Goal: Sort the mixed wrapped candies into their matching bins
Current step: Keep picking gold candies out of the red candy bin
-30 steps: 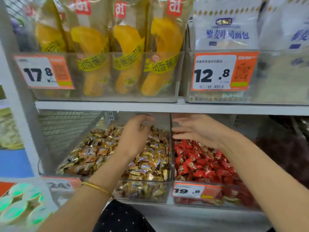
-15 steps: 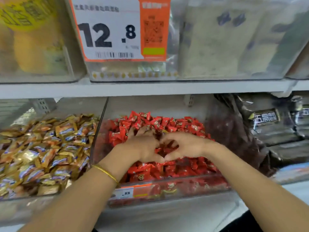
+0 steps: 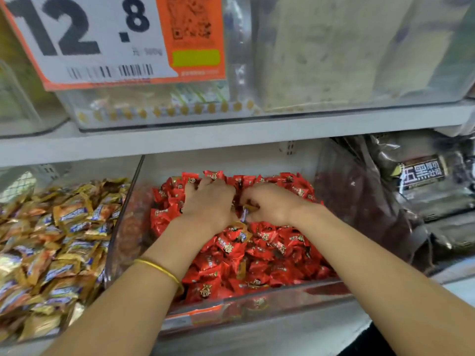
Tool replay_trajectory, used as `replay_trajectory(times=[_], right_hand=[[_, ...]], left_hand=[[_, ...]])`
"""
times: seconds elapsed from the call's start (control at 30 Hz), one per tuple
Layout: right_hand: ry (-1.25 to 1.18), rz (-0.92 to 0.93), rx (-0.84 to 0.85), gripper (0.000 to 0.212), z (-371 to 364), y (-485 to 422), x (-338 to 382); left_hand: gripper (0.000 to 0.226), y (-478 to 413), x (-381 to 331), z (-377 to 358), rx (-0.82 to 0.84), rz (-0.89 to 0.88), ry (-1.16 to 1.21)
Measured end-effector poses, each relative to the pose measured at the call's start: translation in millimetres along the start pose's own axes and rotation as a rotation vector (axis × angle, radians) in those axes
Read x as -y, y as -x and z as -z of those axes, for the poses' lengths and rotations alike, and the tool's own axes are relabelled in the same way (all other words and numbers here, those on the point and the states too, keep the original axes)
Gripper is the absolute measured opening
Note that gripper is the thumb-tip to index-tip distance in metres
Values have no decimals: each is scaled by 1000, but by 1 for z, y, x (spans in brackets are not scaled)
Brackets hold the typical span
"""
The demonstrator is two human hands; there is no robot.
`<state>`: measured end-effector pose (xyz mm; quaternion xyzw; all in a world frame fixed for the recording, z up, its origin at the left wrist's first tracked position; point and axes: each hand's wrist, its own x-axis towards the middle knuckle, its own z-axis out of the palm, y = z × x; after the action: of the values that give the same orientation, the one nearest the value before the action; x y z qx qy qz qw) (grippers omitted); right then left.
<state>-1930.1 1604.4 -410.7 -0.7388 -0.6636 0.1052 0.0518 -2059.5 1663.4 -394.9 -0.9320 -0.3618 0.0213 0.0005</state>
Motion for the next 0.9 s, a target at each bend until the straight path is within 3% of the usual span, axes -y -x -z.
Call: replay_trajectory(times=[0.07, 0.17, 0.33, 0.47, 0.6, 0.7, 0.77, 0.9], right_hand=[[66, -54, 15, 15, 1, 3, 1], [14, -175, -136, 25, 12, 10, -7], [-610, -297, -322, 30, 13, 15, -11], [-440, -122, -139, 9, 8, 15, 5], [-172, -46, 108, 40, -8, 11, 8], [-95, -42, 103, 30, -12, 9, 3], [-205, -75, 45, 30, -5, 13, -1], [-718, -291, -271, 29, 12, 22, -14]], left_hand=[[43, -4, 4, -7, 34, -18, -49], [42, -6, 8, -15, 20, -42, -88], [27, -8, 4, -18, -32, -50, -62], [22, -8, 6, -17, -54, -39, 53], [22, -7, 6, -15, -70, -25, 68], [22, -6, 10, -14, -94, -12, 136], [23, -4, 10, -11, -134, 3, 224], [26, -3, 9, -5, -254, 29, 414]])
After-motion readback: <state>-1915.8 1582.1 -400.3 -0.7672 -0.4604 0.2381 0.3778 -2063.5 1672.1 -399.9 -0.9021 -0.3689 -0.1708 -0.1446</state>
